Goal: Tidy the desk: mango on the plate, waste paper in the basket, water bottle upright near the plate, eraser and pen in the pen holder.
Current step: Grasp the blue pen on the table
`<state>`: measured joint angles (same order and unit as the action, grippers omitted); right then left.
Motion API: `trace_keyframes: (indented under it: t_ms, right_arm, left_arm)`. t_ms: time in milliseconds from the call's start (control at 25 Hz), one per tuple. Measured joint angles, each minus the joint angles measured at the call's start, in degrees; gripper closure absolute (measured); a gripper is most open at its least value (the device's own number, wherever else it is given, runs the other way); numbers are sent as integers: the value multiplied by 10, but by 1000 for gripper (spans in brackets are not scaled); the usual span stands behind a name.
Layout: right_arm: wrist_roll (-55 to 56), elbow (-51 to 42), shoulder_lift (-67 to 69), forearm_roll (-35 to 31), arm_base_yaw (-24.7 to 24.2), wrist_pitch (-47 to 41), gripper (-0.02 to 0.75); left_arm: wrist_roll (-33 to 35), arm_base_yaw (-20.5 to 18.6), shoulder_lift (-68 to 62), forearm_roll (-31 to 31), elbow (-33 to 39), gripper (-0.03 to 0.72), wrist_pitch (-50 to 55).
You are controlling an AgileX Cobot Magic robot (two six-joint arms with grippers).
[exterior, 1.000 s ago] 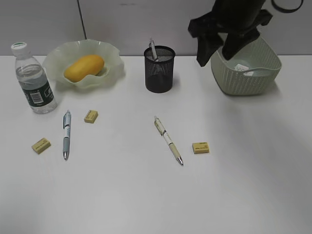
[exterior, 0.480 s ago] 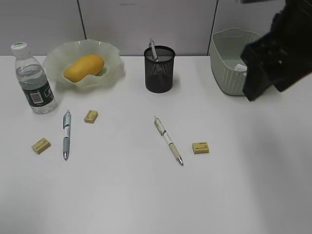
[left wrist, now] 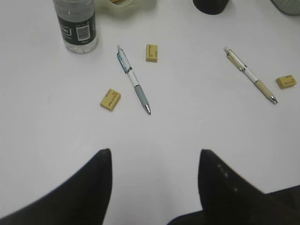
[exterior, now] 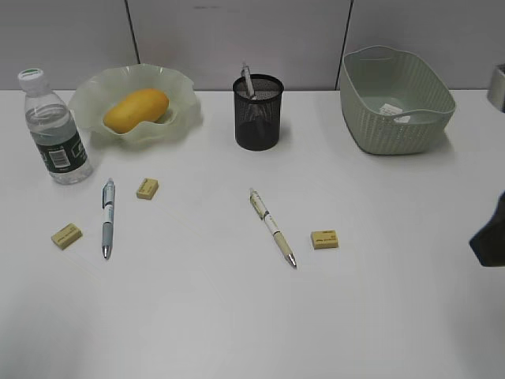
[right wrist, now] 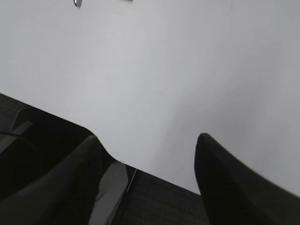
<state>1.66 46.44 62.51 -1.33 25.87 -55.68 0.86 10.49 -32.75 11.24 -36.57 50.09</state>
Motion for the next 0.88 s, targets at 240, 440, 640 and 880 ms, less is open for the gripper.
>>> trace_keyframes:
  t_ms: [240,440,640,880]
  right_arm:
    - [0,-75,-134,7,0,18,239]
    - [0,-112,-247,8,0,18,239]
    - [1,-132,-341,8,0,3,239]
    - [4,-135,-395,8,0,-29,239]
  left_arm:
    - [0,0,-107,10,0,243,-47]
    - [0,0,-240,42,-11,243,-70]
    - [0,0,-351,55,-62,243,-75]
    - [0,0,-458,57,-124,243,-95]
